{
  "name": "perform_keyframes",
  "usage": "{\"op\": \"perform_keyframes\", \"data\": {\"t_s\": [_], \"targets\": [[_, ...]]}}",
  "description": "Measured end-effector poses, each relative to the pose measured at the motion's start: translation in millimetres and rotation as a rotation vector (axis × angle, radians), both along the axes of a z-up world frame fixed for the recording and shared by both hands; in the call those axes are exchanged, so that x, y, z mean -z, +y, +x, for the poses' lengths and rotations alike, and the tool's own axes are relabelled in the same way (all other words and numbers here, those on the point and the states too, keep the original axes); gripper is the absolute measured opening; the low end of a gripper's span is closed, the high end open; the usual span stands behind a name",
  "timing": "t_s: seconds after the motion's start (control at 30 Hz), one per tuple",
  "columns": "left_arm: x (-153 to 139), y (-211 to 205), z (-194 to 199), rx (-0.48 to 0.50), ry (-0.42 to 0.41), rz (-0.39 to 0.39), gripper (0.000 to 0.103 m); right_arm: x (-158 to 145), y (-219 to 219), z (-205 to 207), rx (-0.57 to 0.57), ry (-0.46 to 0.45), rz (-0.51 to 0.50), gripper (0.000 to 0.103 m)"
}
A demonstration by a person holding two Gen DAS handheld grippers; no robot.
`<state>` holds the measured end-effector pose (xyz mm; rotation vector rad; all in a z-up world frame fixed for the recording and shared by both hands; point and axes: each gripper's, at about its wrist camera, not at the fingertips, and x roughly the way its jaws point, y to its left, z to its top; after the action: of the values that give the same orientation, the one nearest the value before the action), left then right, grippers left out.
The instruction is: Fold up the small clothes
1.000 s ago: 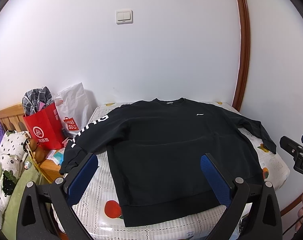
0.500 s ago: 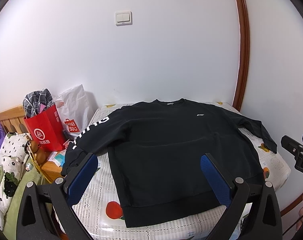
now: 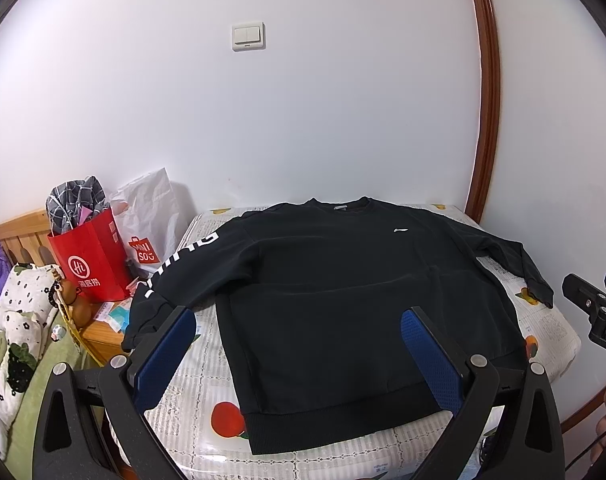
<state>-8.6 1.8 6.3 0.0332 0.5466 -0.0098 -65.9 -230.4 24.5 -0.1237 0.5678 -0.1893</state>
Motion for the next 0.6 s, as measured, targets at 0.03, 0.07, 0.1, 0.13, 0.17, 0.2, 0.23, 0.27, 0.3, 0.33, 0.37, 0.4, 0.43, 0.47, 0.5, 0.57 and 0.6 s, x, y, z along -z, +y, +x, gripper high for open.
{"op": "perform_keyframes", "data": {"t_s": [0.03,0.07,0.1,0.13,0.17,0.2,0.23,0.27,0.3,0.33,0.37,0.4,0.43,0.47,0.5,0.57,0.6], "targets": [[-0.4,0.1,-0.3,0.001,0.000,0.001,0.103,0.0,-0.3,-0.2,0.000,0.000,0.001,0.103],[-0.8,-1.2,0.4,0.000,0.001,0.000,0.103,0.0,-0.4,-0.4,0.001,0.000,0.002,0.103],[-0.9,-1.5,0.5,0.000,0.001,0.000,0.103,0.1,-0.7,-0.6,0.001,0.000,0.002,0.103],[-1.3,-1.4,0.5,0.000,0.001,0.000,0.103,0.0,-0.6,-0.6,0.001,0.000,0.001,0.103],[-0.8,-1.7,0.4,-0.001,0.001,0.001,0.103,0.0,-0.8,-0.4,0.002,0.000,0.002,0.103],[-0.8,-1.7,0.4,-0.001,0.001,0.000,0.103,0.1,-0.9,-0.6,0.002,0.000,0.002,0.103],[-1.2,-1.6,0.3,-0.002,0.001,0.000,0.103,0.1,-1.0,-0.6,0.001,-0.001,0.003,0.103],[-0.6,-1.7,0.0,-0.001,0.000,0.000,0.103,0.2,-1.0,-0.5,0.001,-0.001,0.002,0.103],[-0.7,-1.7,-0.1,-0.001,0.000,0.000,0.103,0.1,-0.5,-0.6,0.003,0.000,0.001,0.103],[-0.9,-1.7,0.0,-0.002,0.001,0.000,0.103,0.4,-0.7,-1.0,0.004,0.000,0.002,0.103],[-0.5,-1.5,0.1,0.000,0.001,-0.001,0.103,0.6,-1.0,-0.9,0.003,0.000,0.002,0.103],[-0.4,-1.9,0.2,-0.001,0.001,0.000,0.103,0.6,-1.4,-0.7,0.004,0.001,0.003,0.103],[-0.8,-2.0,0.1,-0.001,0.000,0.001,0.103,0.8,-1.5,-0.7,0.005,0.001,0.002,0.103],[-0.4,-1.6,0.1,-0.001,0.001,0.001,0.103,1.0,-1.6,-0.6,0.004,0.001,0.002,0.103],[-0.5,-1.5,0.0,-0.001,0.002,0.000,0.103,1.1,-1.4,-0.7,0.005,0.001,0.002,0.103],[-0.1,-1.5,-0.2,0.000,0.000,0.001,0.103,1.5,-1.6,-0.8,0.005,0.001,0.002,0.103],[-0.1,-1.4,-0.3,0.000,0.000,0.001,0.103,1.6,-1.8,-0.8,0.005,0.001,0.002,0.103]]}}
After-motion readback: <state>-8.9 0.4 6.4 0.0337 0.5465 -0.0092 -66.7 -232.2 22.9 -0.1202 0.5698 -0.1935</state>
